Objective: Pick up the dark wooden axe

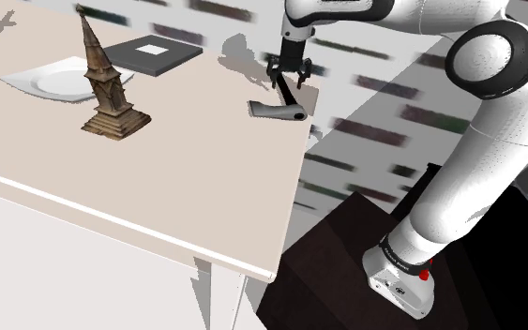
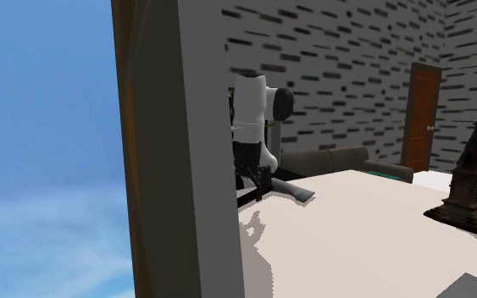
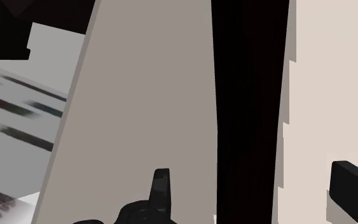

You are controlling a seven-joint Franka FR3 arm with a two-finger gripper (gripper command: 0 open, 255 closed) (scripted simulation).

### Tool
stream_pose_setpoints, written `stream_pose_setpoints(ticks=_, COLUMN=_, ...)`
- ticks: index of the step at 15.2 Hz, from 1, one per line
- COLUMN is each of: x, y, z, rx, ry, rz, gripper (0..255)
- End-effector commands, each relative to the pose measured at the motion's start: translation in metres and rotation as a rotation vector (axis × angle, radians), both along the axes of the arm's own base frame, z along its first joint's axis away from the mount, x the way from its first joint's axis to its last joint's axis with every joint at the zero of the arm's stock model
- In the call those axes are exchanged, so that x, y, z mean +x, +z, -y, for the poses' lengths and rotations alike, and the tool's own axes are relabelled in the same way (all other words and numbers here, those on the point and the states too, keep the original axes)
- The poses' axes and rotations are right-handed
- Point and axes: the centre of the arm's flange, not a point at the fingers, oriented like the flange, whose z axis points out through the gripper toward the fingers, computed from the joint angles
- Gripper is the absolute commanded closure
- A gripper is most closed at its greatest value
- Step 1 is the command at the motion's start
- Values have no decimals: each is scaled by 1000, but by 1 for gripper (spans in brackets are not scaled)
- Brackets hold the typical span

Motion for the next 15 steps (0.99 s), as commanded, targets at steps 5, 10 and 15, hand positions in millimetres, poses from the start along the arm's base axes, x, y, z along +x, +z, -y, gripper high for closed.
stream_pose_setpoints(ticks=5, x=1, y=-7, z=0, rx=0, ry=0, rz=0, gripper=255)
stream_pose_setpoints(ticks=10, x=0, y=-7, z=0, rx=0, ry=0, rz=0, gripper=255)
stream_pose_setpoints(ticks=15, x=0, y=9, z=0, rx=0, ry=0, rz=0, gripper=255)
